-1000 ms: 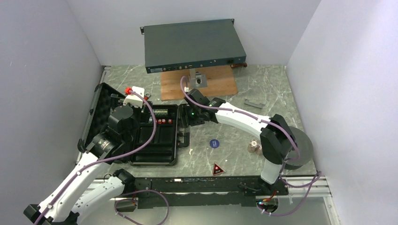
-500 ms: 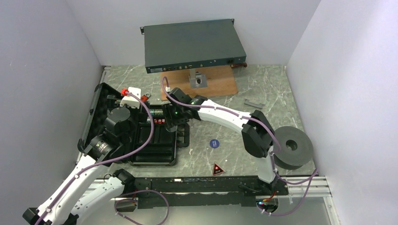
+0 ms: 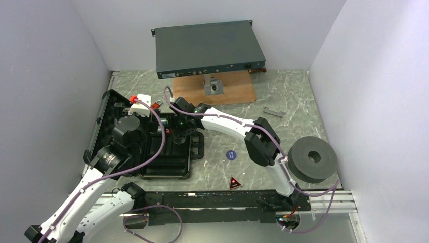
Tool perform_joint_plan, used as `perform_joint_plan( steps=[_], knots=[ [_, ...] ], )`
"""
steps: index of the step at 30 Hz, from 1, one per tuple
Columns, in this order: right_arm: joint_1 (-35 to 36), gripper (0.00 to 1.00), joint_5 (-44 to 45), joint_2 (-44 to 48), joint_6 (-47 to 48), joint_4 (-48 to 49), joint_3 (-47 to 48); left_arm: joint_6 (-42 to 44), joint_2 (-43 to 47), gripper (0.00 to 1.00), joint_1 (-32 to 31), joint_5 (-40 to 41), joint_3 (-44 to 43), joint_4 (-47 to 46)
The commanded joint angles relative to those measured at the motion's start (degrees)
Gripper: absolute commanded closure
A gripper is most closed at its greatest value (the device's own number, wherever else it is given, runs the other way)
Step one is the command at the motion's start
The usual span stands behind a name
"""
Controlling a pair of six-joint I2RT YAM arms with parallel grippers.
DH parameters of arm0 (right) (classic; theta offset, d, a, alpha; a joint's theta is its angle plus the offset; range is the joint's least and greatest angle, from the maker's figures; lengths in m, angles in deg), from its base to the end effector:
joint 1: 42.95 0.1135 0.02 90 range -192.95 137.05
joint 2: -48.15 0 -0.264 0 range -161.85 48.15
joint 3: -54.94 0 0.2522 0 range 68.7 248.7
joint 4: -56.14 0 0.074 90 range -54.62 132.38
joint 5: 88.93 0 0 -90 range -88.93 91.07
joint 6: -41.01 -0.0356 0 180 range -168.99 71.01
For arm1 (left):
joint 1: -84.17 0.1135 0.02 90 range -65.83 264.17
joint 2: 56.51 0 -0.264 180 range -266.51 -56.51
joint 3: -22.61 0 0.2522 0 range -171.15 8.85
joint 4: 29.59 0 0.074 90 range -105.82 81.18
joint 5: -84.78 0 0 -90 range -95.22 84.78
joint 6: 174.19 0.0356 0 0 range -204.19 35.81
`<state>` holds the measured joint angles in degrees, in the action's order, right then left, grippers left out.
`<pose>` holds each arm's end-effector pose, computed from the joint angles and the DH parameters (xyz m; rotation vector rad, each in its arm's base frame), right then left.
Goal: Pack up texas hold em set
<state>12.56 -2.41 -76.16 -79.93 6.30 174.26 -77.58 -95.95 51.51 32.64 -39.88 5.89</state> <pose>0.2718 0.3994 0.2201 -0.5917 2.5967 0.6370 0.1363 -0.0614 0.3580 0.1289 1.7438 0.2580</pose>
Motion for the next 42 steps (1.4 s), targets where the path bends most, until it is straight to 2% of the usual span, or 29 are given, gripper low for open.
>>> perform_joint_plan(
  steps=[1, 15, 25, 32, 39, 42],
  knots=[
    [1.1, 0.53, 0.0, -1.6, 0.7, -0.3, 4.4, 0.0, 0.5, 0.01, 0.4, 1.0, -0.5, -1.4],
    [2.3, 0.52, 0.2, -5.4, -0.1, 0.7, 2.9, 0.0, 0.1, 0.01, 0.5, 0.8, -0.6, -1.2],
    [3.7, 0.48, 3.1, -6.0, -0.3, -2.2, 1.0, 0.0, -0.3, 0.01, 0.5, 0.5, -0.8, -1.0],
    [4.4, 0.36, 5.4, -5.0, -1.6, -3.2, -1.3, 0.0, -0.3, 0.01, 0.6, 0.5, -0.7, -1.0],
    [4.7, 0.18, 6.2, -3.8, -1.6, -3.4, -1.5, 0.0, -0.4, 0.01, 0.5, 0.5, -0.8, -1.0],
    [4.7, 0.16, 6.6, -2.9, -1.5, -3.4, -1.5, 0.0, -0.5, 0.01, 0.6, 0.6, -0.7, -1.0]
  ],
)
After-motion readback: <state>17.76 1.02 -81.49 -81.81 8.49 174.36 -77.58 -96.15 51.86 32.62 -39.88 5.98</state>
